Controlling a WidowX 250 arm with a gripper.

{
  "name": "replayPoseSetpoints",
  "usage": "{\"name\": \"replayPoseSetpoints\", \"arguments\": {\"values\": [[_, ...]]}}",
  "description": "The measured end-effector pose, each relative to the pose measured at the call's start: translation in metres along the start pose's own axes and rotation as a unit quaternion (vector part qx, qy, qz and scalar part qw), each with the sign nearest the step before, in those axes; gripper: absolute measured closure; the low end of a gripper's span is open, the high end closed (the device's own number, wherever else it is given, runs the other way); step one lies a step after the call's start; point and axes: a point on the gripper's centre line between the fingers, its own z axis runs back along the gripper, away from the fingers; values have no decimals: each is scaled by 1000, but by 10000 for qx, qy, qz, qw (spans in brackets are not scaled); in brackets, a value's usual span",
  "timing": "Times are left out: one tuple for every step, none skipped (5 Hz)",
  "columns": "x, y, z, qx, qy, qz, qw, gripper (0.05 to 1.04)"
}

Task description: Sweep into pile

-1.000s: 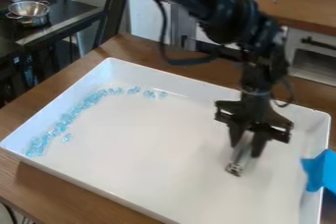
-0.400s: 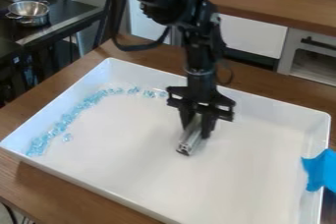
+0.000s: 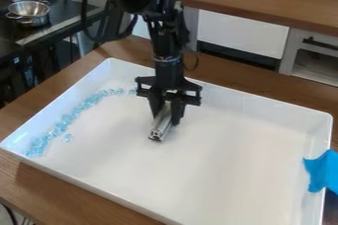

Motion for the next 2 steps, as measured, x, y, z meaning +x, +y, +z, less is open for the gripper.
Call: {"name": "replayPoseSetpoints", "arguments": {"values": [[1,26,-1,5,7,404,9992,693],[-8,41,2,-5,21,1169,9931,693]]}}
